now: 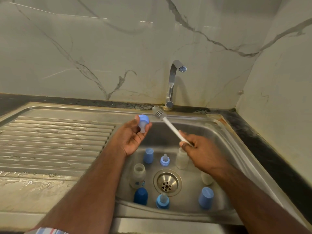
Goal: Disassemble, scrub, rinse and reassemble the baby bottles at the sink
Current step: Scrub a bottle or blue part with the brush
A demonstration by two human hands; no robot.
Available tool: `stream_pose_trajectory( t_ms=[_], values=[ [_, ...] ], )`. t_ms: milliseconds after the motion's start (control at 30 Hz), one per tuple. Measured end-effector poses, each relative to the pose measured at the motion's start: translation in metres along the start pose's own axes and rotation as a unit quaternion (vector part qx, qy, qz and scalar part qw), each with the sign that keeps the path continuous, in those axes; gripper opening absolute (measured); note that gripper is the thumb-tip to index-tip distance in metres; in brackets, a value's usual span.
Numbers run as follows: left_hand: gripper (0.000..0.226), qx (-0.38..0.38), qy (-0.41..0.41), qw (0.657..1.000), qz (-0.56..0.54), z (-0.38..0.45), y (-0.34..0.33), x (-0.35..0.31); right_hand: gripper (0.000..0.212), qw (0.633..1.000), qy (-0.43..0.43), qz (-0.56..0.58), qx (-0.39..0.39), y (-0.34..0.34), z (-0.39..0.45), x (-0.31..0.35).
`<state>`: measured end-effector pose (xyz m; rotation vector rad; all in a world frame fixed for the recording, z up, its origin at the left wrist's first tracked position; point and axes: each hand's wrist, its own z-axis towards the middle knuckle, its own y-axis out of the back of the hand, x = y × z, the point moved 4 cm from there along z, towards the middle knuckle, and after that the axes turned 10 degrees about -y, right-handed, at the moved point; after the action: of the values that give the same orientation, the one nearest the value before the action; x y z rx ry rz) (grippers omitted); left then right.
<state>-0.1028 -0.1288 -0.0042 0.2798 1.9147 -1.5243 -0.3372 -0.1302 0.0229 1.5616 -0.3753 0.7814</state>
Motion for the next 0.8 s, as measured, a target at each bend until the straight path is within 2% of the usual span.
stream_pose_trajectory(
  t_ms=[67, 133, 233, 333, 467, 633, 800],
  values=[
    [0.040, 0.005, 0.004, 1.000, 0.002, 0.000, 0.000, 0.000, 0.044, 1.000, 0.001, 0.010, -0.012, 0.004, 0.001, -0.001],
    [0.042, 0.016, 0.006, 1.000, 0.011, -0.001, -0.001, 0.001, 0.043, 0.999, 0.022, 0.021, 0.020, -0.005, -0.005, 0.005],
    [0.033, 0.029, 0.007, 1.000, -0.002, -0.001, -0.004, 0.000, 0.043, 0.999, 0.007, 0.027, 0.019, -0.010, -0.003, 0.005],
    [0.034, 0.030, 0.000, 0.999, -0.011, -0.002, -0.004, -0.001, 0.044, 1.000, -0.005, 0.027, 0.009, -0.008, -0.001, 0.002],
    [0.028, 0.028, -0.002, 0.999, -0.017, 0.000, -0.003, 0.000, 0.041, 0.996, 0.017, 0.076, 0.044, -0.014, -0.008, 0.008],
    [0.035, 0.036, -0.004, 0.997, -0.061, -0.001, -0.005, -0.003, 0.044, 0.998, -0.014, 0.051, 0.028, -0.010, -0.001, 0.001],
    [0.026, 0.020, -0.026, 0.999, -0.029, 0.003, -0.004, -0.003, 0.040, 0.995, 0.012, 0.084, 0.060, -0.015, -0.009, 0.007]
  ],
)
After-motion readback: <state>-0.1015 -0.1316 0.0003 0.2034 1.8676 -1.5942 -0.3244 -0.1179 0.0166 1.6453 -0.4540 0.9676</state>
